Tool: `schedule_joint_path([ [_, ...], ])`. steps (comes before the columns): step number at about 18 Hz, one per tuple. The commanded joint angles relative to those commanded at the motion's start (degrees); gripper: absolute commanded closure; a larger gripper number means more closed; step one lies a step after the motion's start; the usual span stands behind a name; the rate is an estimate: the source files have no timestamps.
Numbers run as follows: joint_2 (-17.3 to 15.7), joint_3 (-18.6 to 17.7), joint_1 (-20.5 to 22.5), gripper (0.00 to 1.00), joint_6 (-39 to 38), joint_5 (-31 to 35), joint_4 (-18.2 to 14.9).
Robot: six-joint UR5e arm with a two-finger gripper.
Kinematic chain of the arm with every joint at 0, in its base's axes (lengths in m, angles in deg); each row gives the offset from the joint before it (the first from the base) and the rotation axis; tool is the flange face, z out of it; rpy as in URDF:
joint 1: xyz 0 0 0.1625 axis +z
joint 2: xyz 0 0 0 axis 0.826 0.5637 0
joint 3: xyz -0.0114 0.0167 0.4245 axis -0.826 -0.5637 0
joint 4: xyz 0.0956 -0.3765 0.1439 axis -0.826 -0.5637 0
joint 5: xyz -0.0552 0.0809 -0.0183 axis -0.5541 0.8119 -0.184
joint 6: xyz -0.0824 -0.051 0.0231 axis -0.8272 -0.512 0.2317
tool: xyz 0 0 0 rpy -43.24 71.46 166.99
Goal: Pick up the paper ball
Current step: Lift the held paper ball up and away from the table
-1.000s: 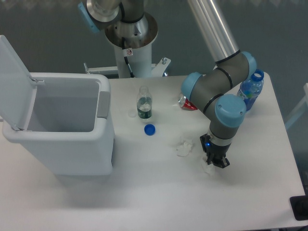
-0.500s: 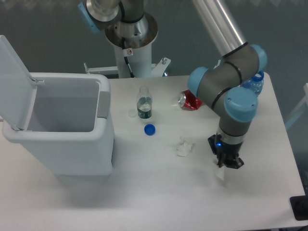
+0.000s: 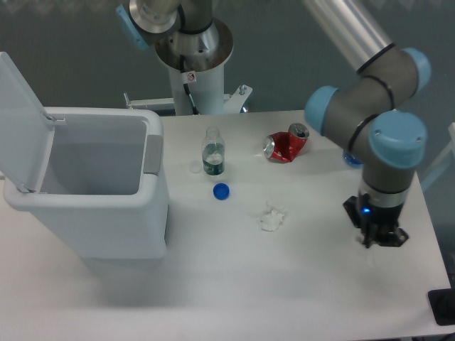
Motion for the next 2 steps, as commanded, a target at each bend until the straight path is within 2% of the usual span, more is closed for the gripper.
schedule_joint_path([
  [2,-0.88,0.09,0.87,1.00,0.09,0.00,-2.80],
])
